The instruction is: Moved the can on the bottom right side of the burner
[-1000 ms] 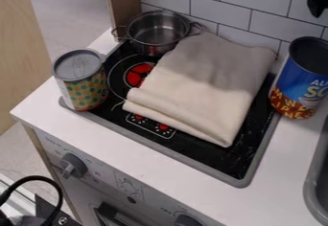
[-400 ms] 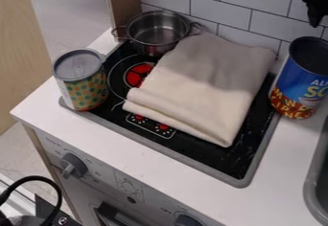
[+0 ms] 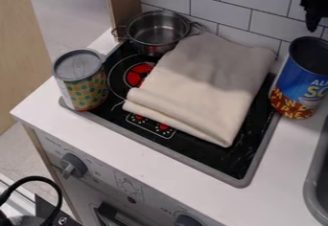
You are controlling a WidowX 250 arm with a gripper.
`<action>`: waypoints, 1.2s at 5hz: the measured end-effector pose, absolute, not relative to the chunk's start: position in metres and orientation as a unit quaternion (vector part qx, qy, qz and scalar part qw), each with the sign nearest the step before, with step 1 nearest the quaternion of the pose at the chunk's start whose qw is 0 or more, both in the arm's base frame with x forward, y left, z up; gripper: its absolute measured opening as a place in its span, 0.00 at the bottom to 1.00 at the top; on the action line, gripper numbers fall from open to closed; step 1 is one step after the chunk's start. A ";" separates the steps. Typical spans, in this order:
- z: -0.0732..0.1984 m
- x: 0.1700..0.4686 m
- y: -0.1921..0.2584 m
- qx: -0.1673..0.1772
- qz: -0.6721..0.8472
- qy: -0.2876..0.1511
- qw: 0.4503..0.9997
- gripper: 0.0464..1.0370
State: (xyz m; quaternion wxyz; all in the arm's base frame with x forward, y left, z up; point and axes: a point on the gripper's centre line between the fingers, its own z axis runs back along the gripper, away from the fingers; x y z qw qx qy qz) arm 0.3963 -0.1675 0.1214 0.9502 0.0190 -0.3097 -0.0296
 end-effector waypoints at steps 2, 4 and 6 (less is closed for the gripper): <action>0.108 0.388 -0.163 0.011 -0.021 -0.287 0.958 0.96; 0.100 0.376 -0.163 0.003 -0.025 -0.262 0.965 0.96; 0.106 0.364 -0.153 -0.008 -0.075 -0.245 0.967 0.96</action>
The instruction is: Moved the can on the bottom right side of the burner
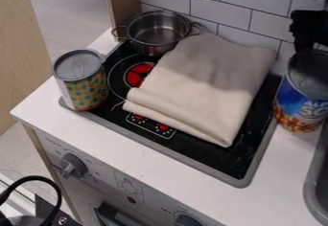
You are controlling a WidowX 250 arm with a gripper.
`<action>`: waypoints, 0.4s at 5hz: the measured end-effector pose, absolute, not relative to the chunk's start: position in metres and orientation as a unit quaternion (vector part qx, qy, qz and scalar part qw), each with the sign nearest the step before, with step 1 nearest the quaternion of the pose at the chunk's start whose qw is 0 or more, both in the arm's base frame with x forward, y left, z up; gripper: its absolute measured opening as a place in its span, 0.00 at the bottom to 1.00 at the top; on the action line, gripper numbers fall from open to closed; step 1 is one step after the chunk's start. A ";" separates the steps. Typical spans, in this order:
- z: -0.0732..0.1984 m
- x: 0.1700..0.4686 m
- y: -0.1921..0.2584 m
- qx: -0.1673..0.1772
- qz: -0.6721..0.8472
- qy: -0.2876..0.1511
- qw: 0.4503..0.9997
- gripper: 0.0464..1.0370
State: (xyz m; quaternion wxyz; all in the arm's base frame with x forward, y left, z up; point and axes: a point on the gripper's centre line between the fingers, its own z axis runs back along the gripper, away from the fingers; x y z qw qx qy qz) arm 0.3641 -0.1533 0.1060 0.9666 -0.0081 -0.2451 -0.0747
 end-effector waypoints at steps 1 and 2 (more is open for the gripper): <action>0.112 0.356 -0.152 -0.022 -0.105 -0.239 0.965 0.96; 0.111 0.353 -0.150 -0.013 -0.117 -0.227 0.967 0.96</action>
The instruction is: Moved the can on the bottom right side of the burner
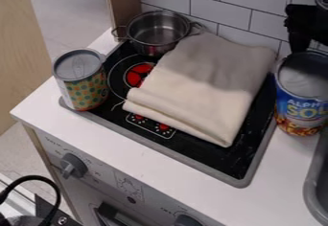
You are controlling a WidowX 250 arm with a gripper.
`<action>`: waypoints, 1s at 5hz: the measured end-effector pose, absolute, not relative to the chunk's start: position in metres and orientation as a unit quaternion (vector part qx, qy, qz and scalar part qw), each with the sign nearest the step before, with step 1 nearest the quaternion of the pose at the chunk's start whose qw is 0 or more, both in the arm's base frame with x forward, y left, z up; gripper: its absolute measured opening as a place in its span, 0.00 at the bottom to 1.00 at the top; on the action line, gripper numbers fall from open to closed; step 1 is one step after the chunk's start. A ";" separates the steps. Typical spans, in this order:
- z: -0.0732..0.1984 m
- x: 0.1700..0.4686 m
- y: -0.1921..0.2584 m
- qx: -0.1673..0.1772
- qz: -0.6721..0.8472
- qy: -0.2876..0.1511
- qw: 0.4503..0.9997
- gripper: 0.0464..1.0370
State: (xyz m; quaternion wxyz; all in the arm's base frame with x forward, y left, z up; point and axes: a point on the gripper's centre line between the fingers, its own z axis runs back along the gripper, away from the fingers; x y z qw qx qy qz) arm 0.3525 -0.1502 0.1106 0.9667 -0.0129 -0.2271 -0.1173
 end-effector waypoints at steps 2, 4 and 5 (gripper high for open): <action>0.109 0.355 -0.160 -0.015 -0.127 -0.217 0.968 0.96; 0.104 0.344 -0.168 -0.026 -0.203 -0.184 0.961 0.96; 0.094 0.334 -0.167 -0.024 -0.223 -0.168 0.960 0.96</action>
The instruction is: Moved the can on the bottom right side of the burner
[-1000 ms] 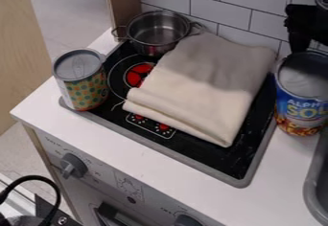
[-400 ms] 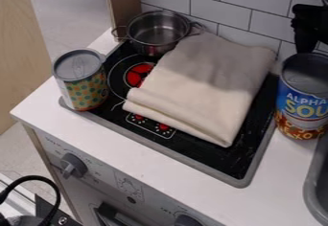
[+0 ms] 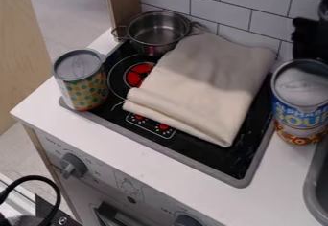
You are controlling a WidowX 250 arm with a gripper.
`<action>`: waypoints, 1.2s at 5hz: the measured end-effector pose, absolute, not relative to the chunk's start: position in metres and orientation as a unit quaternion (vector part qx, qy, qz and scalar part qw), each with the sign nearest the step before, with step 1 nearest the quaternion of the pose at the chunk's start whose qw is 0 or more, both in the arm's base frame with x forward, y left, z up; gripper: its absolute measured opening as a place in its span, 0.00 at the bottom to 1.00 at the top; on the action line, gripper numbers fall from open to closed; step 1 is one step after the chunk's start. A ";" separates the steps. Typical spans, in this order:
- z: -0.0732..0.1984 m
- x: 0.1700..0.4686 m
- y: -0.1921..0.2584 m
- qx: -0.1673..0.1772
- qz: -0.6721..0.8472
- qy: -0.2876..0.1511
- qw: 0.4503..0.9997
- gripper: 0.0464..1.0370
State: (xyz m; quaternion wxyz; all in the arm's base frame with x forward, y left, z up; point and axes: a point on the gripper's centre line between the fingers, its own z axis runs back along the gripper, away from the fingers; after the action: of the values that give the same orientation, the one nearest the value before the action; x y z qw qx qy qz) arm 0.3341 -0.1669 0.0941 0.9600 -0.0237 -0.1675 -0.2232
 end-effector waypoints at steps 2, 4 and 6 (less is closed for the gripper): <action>0.089 0.318 -0.174 -0.025 -0.257 -0.157 0.953 0.96; 0.087 0.306 -0.176 -0.025 -0.274 -0.148 0.950 0.96; 0.085 0.287 -0.180 -0.015 -0.284 -0.120 0.951 0.96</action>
State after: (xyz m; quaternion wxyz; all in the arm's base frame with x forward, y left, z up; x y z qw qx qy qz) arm 0.2874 -0.1801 0.0848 0.9513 -0.0147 -0.1196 -0.2839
